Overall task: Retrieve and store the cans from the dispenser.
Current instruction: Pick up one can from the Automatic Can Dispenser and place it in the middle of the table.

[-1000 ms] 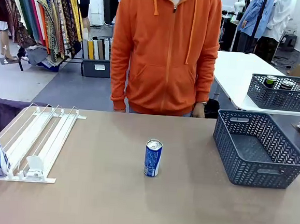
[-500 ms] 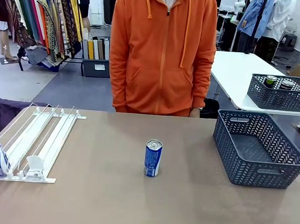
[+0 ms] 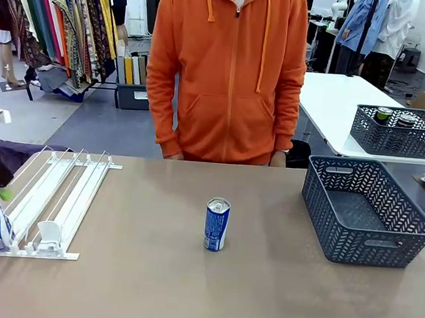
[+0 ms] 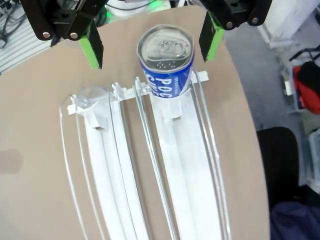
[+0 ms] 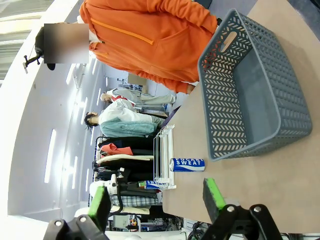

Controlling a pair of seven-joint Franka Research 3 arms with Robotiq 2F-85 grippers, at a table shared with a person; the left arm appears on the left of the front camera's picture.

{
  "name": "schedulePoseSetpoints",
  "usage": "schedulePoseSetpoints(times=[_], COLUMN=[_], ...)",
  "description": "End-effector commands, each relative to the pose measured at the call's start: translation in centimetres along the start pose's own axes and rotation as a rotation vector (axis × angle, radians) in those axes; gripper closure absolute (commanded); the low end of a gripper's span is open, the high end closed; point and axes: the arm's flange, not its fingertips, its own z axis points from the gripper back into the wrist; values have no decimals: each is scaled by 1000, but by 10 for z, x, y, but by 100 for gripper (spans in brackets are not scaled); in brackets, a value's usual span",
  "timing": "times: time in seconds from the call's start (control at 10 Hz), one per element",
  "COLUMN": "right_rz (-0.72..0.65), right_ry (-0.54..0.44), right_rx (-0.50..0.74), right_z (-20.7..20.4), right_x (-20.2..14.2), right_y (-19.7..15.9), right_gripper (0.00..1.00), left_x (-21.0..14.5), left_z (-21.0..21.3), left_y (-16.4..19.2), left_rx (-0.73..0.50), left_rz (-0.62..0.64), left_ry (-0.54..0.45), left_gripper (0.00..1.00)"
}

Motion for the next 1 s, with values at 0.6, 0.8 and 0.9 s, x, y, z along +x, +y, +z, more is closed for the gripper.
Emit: schedulePoseSetpoints(times=[0.6, 0.8, 0.9], right_rz=[10, 10, 10], right_ry=[1, 1, 1], right_rx=[8, 8, 8], right_z=[2, 2, 2], right_x=[0, 0, 0], right_y=[2, 2, 2], right_gripper=[0, 0, 0], left_x=[-32, -32, -31], left_z=[-49, -50, -49], left_y=[-7, -2, -2], left_rx=[36, 58, 63], left_rz=[61, 71, 75], left_ry=[94, 95, 95], left_gripper=[0, 0, 0])
